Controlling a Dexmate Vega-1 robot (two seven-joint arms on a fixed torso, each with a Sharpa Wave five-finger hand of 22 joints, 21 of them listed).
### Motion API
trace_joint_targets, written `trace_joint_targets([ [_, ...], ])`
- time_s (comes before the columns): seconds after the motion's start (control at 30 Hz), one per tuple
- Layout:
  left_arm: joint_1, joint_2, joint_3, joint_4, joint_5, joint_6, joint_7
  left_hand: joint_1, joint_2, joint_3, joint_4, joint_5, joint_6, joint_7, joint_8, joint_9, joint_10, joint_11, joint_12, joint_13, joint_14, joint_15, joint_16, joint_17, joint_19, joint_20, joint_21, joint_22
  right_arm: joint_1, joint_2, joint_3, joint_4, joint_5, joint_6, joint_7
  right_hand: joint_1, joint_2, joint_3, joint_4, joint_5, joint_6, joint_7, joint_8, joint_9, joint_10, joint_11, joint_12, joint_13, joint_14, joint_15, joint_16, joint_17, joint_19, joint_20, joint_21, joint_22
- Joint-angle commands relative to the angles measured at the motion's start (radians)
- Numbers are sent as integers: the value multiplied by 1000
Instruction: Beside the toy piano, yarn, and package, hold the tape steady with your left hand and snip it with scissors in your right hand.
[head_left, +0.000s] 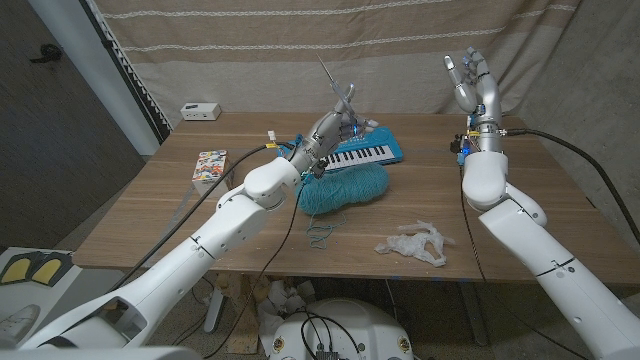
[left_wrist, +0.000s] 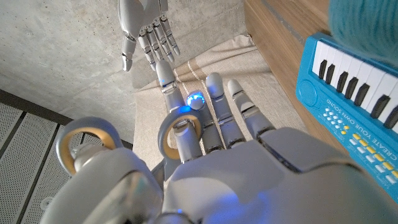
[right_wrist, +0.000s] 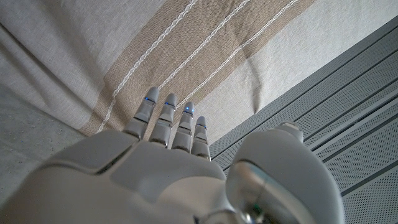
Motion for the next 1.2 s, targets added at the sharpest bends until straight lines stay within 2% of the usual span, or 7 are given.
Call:
trace_joint_targets([
  [0.03, -4, 75, -15, -75, -41, 100, -16, -10, -21, -113, -116, 10, 59, 46, 5, 3, 110, -100, 142, 3, 9, -90, 4, 3, 7, -4, -4, 3, 6, -50, 12, -1, -15, -13, 45, -4, 0, -5, -6, 6, -40, -7, -9, 1, -35, -15, -10, 0, -52, 13, -10, -1, -29, 17, -26, 3],
  [0.47, -19, 119, -18, -81, -91, 129, -90, -10, -22, -115, -114, 10, 60, 49, -1, 3, 113, -96, 141, 3, 14, -87, 3, -2, 4, -5, -7, 4, 2, -51, 19, 5, -13, -2, 40, -11, 0, -7, -6, 6, -47, -5, -7, 1, -44, -8, -10, -1, -69, 3, -8, -1, -33, 24, -39, 3],
  [0.67, -2, 147, -27, -103, -112, 143, -101, -10, -22, -115, -113, 10, 63, 47, -2, 3, 119, -96, 142, 3, 17, -89, 3, -4, 3, -6, -8, 5, -7, -53, 18, 8, -7, 20, 47, -10, 2, -6, -8, 7, -38, -8, -1, 0, -44, -9, -8, -1, -79, -9, -9, -1, -34, 22, -45, 3],
  [1.13, 41, 220, -46, -178, -162, 201, -109, -10, -22, -116, -111, 11, 75, 51, -3, 3, 123, -94, 141, 3, 18, -87, 6, 0, 1, -8, -10, 7, -31, -72, 24, -1, -5, 41, 74, -7, 2, -6, -11, 8, -31, -8, 3, 0, -43, -15, -5, -1, -86, -13, -7, -2, -32, 10, -52, 3],
  [1.2, 45, 234, -50, -187, -169, 211, -112, -10, -22, -116, -111, 10, 73, 51, -4, 3, 123, -95, 141, 3, 19, -89, 5, -3, 1, -8, -10, 8, -35, -77, 26, 0, -5, 52, 79, -8, 0, -7, -13, 10, -30, -8, 4, 0, -44, -15, -3, -1, -127, -5, -15, -2, -50, -1, -68, 3],
])
